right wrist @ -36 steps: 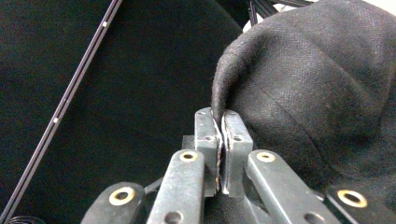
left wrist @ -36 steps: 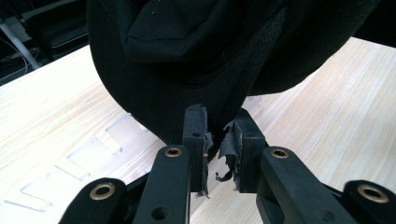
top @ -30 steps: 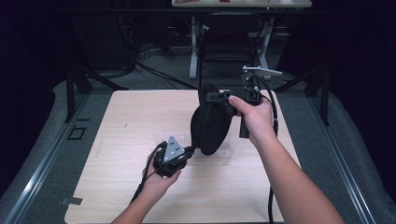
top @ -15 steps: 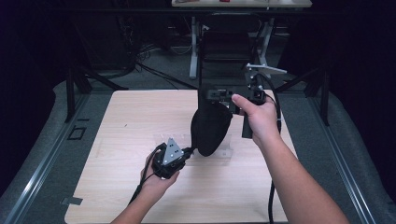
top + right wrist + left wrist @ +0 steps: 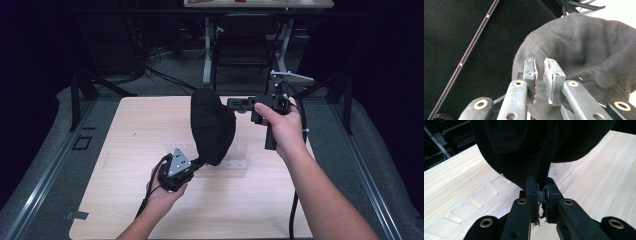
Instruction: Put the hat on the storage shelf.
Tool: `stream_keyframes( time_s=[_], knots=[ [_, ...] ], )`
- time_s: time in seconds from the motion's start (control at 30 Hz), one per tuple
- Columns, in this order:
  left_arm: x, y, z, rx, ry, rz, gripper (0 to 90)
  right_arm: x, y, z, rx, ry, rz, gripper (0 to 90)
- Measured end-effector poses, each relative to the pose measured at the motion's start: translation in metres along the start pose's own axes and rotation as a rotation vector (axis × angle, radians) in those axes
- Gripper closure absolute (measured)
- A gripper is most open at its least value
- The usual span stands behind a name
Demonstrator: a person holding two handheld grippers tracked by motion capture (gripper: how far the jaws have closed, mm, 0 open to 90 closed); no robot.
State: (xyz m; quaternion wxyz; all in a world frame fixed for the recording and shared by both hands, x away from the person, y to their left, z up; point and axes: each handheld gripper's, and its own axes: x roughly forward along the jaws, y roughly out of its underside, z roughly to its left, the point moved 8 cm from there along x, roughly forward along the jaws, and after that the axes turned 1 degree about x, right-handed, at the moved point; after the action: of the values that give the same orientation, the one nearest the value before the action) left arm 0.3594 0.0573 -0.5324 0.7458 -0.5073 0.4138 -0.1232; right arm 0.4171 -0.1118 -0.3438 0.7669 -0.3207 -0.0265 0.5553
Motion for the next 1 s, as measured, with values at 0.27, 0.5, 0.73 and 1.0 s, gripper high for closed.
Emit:
stream_keyframes(
  time_s=[0.27, 0.5, 0.73, 1.0],
  knots=[
    [-0.001, 0.008, 0.004, -0.025, 0.003, -0.005, 85.1, -0.007, 0.001, -0.007, 0.006, 0.01, -0.007, 78.9],
    [0.0, 0.018, 0.01, -0.097, 0.015, -0.01, 85.1, -0.012, 0.001, -0.009, 0.003, 0.019, -0.01, 78.8],
    [0.006, 0.03, 0.012, -0.14, 0.018, 0.012, 84.9, -0.015, 0.002, -0.012, 0.001, 0.025, -0.012, 78.7],
    [0.006, 0.042, 0.012, -0.154, 0.01, 0.025, 83.8, -0.02, 0.004, -0.019, 0.006, 0.033, -0.024, 78.1]
  ],
)
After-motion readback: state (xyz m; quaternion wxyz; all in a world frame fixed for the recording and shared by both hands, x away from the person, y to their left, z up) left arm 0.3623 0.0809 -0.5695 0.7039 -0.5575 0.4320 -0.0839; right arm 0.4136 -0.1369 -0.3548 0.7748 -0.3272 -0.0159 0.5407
